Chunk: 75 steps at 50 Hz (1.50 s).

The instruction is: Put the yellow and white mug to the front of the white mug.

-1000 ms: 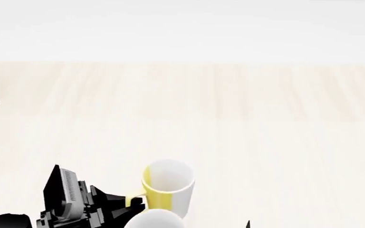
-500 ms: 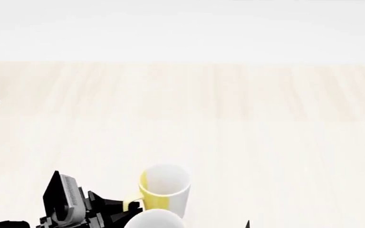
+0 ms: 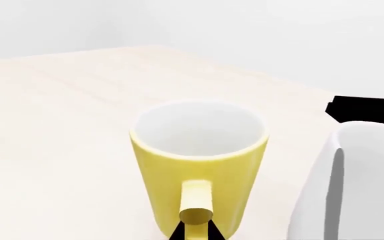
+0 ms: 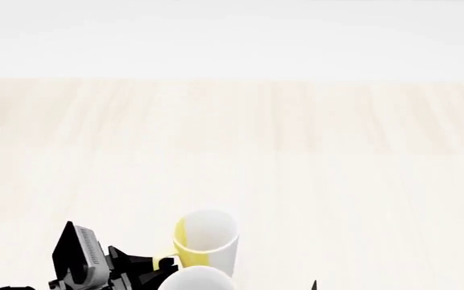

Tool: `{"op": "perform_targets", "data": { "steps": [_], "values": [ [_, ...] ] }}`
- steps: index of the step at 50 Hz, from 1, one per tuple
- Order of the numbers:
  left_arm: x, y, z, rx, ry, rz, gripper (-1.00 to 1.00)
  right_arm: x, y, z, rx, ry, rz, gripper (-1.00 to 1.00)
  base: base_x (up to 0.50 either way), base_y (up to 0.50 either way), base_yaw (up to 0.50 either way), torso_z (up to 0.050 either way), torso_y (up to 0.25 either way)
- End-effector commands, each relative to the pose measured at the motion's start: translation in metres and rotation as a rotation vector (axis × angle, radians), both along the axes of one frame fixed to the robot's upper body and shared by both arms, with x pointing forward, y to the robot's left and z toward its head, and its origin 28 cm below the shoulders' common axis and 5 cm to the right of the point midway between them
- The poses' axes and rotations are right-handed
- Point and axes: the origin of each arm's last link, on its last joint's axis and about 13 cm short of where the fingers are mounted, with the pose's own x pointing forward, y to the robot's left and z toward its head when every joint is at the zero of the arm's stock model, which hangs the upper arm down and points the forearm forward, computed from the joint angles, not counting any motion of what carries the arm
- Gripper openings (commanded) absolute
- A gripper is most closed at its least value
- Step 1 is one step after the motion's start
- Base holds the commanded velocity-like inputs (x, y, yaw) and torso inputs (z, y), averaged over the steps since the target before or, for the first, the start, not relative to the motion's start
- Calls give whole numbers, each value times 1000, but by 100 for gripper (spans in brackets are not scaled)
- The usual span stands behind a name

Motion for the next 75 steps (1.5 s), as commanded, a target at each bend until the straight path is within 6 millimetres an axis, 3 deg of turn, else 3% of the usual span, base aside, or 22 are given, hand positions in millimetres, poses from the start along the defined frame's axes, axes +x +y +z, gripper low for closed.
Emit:
{"op": "perform_targets", "data": {
  "steps": [1,18,19,51,75],
  "values": [
    [-2,2,-3,19,14,30,-100,0,0,0,0,0,2,100,0,0,0,0,0],
    [-3,1,-3,47,-5,42,-100,0,0,0,0,-1,1,100,0,0,0,0,0],
    [-2,1,-3,49,-12,55,100,0,0,0,1,-1,0,100,0,0,0,0,0],
    [1,2,1,-22,-6,63,100,1,0,0,1,0,3,100,0,0,0,0,0],
    [5,7,7,-204,-6,12,100,0,1,0,-1,0,4,100,0,0,0,0,0]
  ]
}}
